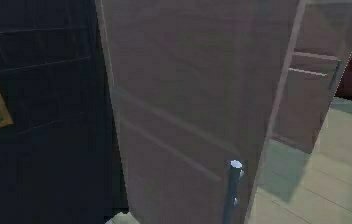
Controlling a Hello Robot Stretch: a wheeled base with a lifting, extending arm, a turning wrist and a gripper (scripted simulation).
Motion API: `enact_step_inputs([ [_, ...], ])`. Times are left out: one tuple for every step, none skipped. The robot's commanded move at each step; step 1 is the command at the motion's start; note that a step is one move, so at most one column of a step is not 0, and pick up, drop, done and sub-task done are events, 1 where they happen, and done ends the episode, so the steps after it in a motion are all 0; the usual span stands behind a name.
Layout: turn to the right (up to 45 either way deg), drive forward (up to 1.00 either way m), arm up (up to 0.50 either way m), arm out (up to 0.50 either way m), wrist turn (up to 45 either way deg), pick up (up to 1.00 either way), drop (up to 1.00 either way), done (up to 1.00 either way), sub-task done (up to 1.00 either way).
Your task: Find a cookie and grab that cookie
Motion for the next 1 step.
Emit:
enact_step_inputs([
  [42.0,0.0,0.0,0.0,0.0,0.0,0.0,0.0,0.0],
])
